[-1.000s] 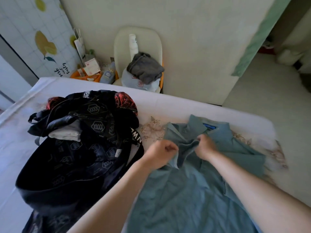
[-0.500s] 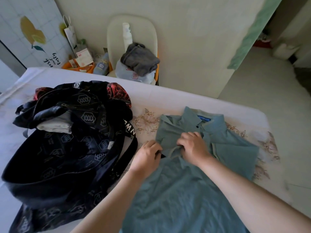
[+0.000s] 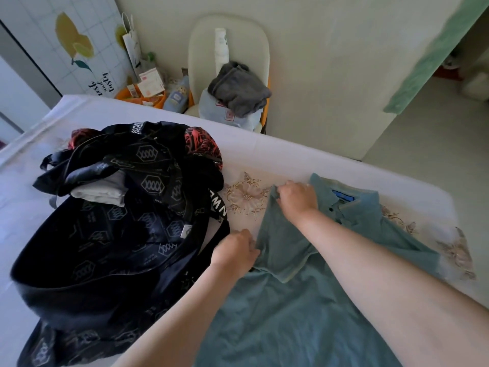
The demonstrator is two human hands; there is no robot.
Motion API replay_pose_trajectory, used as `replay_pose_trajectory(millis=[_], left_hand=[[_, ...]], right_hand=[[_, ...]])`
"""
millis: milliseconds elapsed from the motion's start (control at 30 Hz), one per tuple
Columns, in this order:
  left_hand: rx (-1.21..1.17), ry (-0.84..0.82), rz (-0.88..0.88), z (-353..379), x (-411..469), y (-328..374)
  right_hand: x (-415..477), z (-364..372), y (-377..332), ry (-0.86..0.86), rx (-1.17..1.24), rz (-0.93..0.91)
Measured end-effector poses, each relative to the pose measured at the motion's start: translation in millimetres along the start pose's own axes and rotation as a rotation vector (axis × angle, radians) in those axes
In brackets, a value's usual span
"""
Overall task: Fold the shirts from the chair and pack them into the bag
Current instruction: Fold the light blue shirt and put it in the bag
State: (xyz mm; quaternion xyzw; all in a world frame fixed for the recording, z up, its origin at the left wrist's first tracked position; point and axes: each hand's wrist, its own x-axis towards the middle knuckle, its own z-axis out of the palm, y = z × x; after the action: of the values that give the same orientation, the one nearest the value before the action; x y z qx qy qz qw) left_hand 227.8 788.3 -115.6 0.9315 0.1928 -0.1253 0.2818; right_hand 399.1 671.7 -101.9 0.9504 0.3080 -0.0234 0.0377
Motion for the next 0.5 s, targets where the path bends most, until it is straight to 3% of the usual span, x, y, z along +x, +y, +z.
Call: replay_pose_trajectory(millis=[100,167,233,300,400,500], left_hand=[[-0.02,-0.144,0.014,-3,6,-2],[-0.078,-0.186,0.02,-5,7,-5],[-0.133,-0.074,0.001,-11,3,-8],[-0.171,0.129,0.014,-16,-3,-17],[-0.1,0.194,0.005,-13,-11,-24],[0.005,0.296,-0.01,-9,-14,-17]], right_hand=[[14,-1,2,0.039,0.069,0.028],[24,-10,-1,0.051,0.375,0.25],[38,-24,-1,0.014,0.847,0.624],[46,-28,3,0.048,1.134,0.837],[39,-26,-2,0.049,1.113,0.806],[16,-18,-15,0.097,0.908,0.509]])
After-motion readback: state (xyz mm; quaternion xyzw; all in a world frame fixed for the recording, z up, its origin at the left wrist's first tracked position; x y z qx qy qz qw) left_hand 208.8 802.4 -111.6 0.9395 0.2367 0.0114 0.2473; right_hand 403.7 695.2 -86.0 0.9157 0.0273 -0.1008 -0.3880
